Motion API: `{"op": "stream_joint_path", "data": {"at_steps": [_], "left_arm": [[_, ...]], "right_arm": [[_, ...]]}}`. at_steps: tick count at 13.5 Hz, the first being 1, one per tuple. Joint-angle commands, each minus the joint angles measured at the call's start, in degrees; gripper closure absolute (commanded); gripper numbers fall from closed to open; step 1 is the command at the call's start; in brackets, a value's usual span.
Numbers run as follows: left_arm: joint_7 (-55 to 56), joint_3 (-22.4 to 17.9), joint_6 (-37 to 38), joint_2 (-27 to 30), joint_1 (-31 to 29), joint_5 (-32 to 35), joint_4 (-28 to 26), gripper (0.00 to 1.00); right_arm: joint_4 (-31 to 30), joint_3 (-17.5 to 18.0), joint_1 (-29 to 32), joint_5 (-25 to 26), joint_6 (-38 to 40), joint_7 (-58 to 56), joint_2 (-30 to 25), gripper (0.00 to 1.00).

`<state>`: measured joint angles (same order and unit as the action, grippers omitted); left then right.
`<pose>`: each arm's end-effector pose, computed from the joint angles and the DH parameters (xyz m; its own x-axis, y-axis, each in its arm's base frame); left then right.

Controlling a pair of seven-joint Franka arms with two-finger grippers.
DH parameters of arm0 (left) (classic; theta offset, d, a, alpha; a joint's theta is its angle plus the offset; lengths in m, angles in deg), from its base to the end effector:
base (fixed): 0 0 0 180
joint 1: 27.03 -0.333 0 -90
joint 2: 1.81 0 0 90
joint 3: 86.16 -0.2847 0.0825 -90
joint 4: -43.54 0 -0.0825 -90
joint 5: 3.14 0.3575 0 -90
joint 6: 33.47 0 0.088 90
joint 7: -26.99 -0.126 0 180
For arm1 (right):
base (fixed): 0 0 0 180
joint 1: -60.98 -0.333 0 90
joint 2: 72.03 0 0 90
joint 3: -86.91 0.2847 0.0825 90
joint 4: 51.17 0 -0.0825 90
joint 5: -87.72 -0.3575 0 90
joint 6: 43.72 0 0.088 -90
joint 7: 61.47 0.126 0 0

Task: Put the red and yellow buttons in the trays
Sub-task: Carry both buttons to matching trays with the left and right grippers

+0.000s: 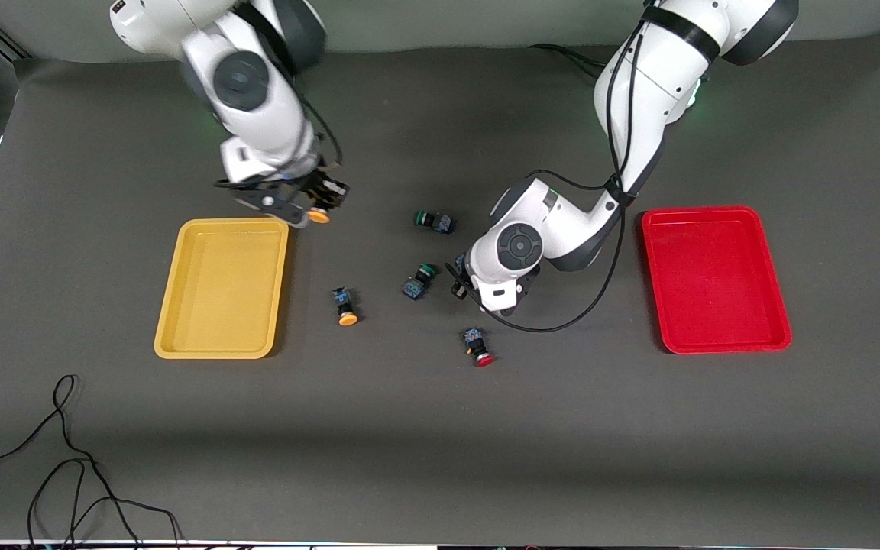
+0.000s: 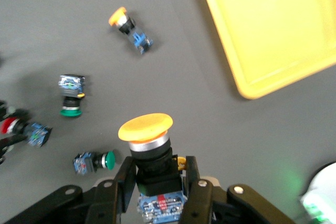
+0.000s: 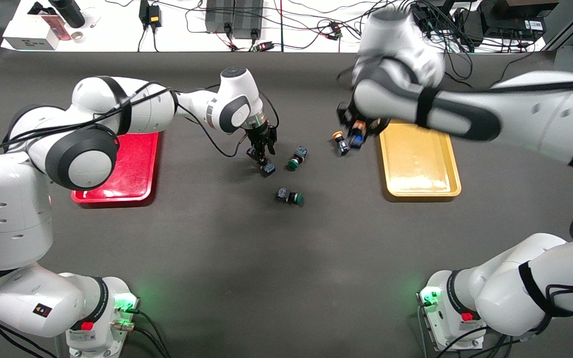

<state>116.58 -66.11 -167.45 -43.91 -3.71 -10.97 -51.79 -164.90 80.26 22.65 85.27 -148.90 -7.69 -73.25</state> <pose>0.4758 -0.4308 0.1756 0.5159 0.7943 -0.3208 0.8277 -0.5587 -0.0523 0.4315 0.2710 0.4226 0.9141 -0.3905 -0.1095 -0.3837 -0.9201 0.0785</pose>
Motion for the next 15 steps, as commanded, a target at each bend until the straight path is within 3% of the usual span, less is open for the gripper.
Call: {"op": "stream_joint_path", "data": {"at_steps": [1,3,6,7,8,9,10,12,14,15], "left_arm": [[-0.11,-0.18,1.52,0.09,-0.02,0.44,0.41,0.02],[-2.13,-0.27,4.68,0.18,-0.11,0.35,0.59,0.02],[-2.05,-0.36,3.38,-0.26,0.33,0.79,0.24,0.05],[-2.14,-0.36,2.67,-0.26,0.33,0.88,-0.11,0.13],[-2.14,-0.36,1.8,-0.35,0.42,1.32,-0.64,0.32],[-2.05,-0.36,1.35,-0.44,0.42,2.36,-0.99,0.52],[-2.05,-0.36,0.91,-0.53,0.42,2.64,-1.26,0.64],[-2.05,-0.36,0.65,-0.61,0.42,2.73,-1.43,0.78],[-2.14,-0.36,1.86,-0.09,0.16,2.73,-1.26,1.0],[-2.05,-0.36,3.01,0.7,-0.37,2.73,-1.08,1.0]], "right_arm": [[3.16,-9.4,-0.08,-0.44,2.53,-18.29,1.4,0.87],[2.98,-18.1,-0.08,0.08,2.27,-33.05,1.4,0.87],[-0.16,-31.28,-0.17,0.09,-1.49,-52.58,2.19,0.87],[-2.88,-34.2,-0.08,0.09,-4.73,-57.25,2.28,0.87],[-6.47,-36.31,-0.08,0.09,-9.64,-60.08,2.8,0.87],[-10.16,-37.64,-0.08,0.09,-15.17,-61.5,3.68,0.87],[-13.86,-38.26,0.01,-0.44,-20.96,-62.21,5.34,0.87],[-17.58,-38.36,0.27,-1.66,-29.43,-62.22,10.77,0.87],[-17.5,-38.27,0.36,-7.7,-32.08,-65.1,17.01,0.87],[-17.5,-38.27,0.45,-12.0,-33.49,-68.08,20.0,0.87]]}}
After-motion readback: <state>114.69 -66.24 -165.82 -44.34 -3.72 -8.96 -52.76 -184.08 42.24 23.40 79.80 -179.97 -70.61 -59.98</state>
